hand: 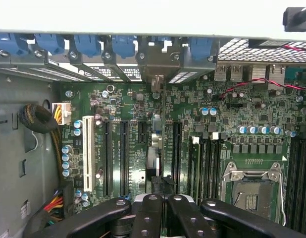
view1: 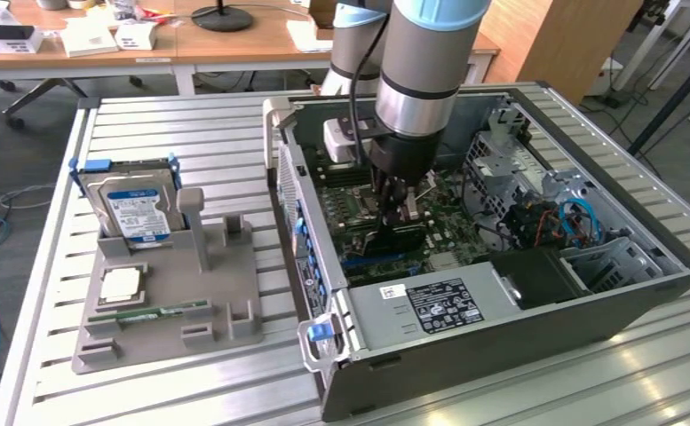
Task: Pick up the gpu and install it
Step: 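Press down on the gpu until it lock into place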
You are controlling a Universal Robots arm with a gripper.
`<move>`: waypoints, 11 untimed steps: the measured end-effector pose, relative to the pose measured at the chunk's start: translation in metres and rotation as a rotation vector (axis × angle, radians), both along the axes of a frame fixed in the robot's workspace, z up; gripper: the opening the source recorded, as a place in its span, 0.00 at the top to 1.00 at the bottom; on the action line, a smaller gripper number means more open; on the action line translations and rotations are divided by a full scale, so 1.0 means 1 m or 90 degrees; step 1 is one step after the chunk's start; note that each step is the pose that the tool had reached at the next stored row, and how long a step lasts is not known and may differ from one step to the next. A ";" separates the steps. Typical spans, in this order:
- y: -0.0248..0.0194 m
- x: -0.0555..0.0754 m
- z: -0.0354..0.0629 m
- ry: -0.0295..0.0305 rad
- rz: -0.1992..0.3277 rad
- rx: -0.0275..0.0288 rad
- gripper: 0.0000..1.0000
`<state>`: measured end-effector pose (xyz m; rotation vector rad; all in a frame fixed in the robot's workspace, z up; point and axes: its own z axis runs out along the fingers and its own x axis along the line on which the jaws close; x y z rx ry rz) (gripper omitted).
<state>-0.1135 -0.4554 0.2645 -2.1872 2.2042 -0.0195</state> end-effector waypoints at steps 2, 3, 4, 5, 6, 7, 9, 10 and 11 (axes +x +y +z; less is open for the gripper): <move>0.0001 0.000 -0.0005 -0.0001 0.000 0.0001 0.90; 0.0002 0.000 -0.0013 -0.0004 0.000 0.0007 0.90; 0.0002 0.000 -0.0017 -0.0005 0.000 0.0010 0.90; 0.0001 0.000 -0.0015 -0.0003 0.000 0.0006 0.90; 0.0001 0.000 -0.0014 -0.0003 0.000 0.0005 0.90; 0.0001 0.000 -0.0012 -0.0001 0.000 0.0002 0.90; 0.0001 0.000 -0.0012 -0.0001 0.000 0.0002 0.90; 0.0000 0.000 -0.0013 -0.0001 0.000 0.0001 0.90; 0.0000 0.000 -0.0018 0.0000 0.000 -0.0003 0.90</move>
